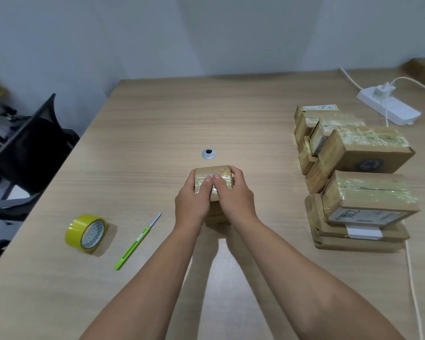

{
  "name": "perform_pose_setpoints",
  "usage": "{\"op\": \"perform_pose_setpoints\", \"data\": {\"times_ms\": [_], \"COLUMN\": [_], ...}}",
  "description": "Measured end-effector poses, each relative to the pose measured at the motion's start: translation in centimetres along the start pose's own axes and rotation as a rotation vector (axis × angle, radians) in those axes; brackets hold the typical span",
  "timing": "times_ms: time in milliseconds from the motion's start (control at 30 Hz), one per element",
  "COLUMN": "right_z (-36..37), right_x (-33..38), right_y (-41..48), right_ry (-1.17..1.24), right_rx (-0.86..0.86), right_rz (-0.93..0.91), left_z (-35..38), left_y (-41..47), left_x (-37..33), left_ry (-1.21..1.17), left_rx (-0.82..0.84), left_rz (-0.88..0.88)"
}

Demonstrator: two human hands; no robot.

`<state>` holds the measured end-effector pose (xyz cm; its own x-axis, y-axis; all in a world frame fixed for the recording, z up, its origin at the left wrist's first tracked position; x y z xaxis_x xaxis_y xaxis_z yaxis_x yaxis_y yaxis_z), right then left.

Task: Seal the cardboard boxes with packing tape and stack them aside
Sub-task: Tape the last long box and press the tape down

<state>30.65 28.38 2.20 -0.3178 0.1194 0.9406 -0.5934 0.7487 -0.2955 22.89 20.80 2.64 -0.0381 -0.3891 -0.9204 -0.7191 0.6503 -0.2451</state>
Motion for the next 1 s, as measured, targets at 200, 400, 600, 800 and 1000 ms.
{"op": "perform_pose_setpoints", "data": {"times_ms": [200, 400, 600, 800, 1000], "right_z": [-0.2, -0.3, -0.6, -0.2, -0.4], "right_x": [0.3, 0.4, 0.4, 1.5, 1.6], "right_y": [-0.2, -0.1, -0.5, -0.5, 0.5], "right_ry": [0.016, 0.04, -0.019, -0.066, -0.041], "right_rx": [-0.022, -0.025, -0.04, 0.016, -0.027], "right_rz": [-0.018, -0.009, 0.004, 0.046, 0.053], "left_z": [-0.2, -0.3, -0.3, -0.1, -0.2], "left_y": [0.5, 1.3, 1.0, 1.4, 1.9], "left_x": [-0.6, 0.0, 0.1, -0.9, -0.9], "left_ry": [-0.141, -0.209, -0.106, -0.069, -0.062], "left_rx": [0.043, 0.034, -0.023, -0.086, -0.081], "left_rz": [-0.069, -0.095, -0.065, -0.076, -0.066]}}
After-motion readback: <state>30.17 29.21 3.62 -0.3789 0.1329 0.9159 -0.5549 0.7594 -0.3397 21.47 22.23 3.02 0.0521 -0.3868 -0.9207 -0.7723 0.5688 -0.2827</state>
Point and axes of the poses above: each hand's wrist, its own y-axis towards the middle knuckle, its own z-axis out of the palm, x = y × z, the point moved 1 cm from there along y, towards the middle knuckle, and after that the axes turned 9 degrees about x, right-handed, at the moved point
